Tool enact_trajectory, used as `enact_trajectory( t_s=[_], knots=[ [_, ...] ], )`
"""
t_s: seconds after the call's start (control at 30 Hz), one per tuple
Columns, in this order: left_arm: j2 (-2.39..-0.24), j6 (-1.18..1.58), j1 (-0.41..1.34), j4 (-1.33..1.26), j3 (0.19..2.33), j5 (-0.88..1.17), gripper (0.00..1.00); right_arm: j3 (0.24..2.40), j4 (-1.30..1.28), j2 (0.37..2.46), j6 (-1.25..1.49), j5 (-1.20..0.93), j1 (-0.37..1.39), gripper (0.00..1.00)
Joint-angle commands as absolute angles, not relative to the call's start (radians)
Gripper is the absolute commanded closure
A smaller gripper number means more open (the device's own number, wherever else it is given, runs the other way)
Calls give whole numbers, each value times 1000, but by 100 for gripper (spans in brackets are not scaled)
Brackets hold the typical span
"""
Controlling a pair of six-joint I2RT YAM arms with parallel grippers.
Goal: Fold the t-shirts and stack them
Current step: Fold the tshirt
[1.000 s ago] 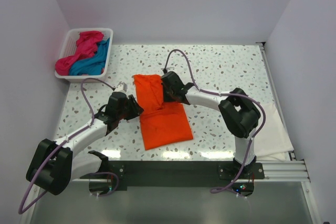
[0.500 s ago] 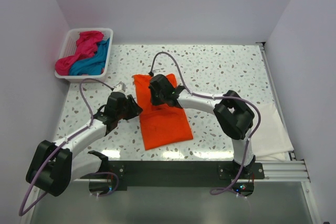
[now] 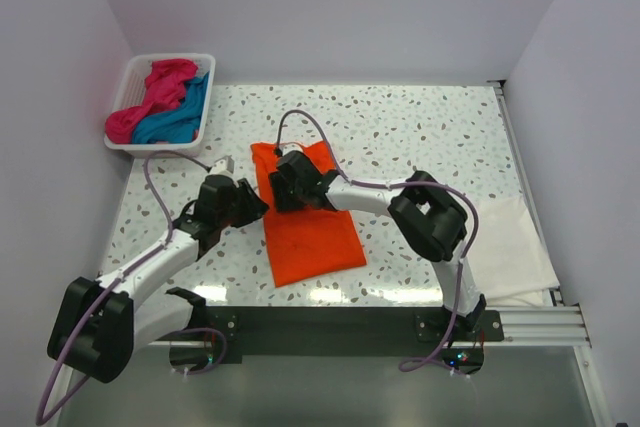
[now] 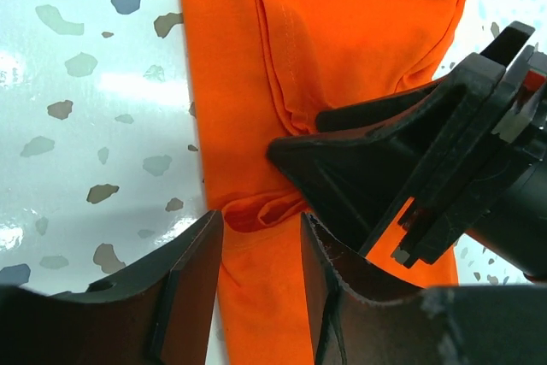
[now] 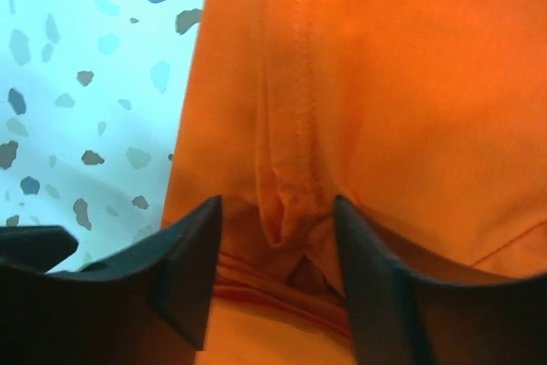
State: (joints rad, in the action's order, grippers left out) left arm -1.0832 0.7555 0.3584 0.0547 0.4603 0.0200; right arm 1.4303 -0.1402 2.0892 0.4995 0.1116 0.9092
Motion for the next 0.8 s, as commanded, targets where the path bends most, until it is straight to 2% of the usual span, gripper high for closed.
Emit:
enact_trajectory(
  t_s=[0.0,0.17,0.33,0.43,0.57,0.77],
  knots=[
    [-1100,753,350,31,518,35,53,1407,-40,2005,465,103,914,39],
    [-1176,758,350,15,601,41,52,1345,-11,1878,457,104,905,26],
    [-1247,755,368,-20,692,28,53,1250,-14,1725,514,107,844,25],
    [-1264,755,402,33,713,3,58,1223,-119,1677,561,107,779,25],
    [-1154,817,434,115,638,-72,58,1091,-187,1503,594,140,746,26],
    [-831,926,500,242,401,-6,52,694,-247,1228,681,88,744,28]
  ],
)
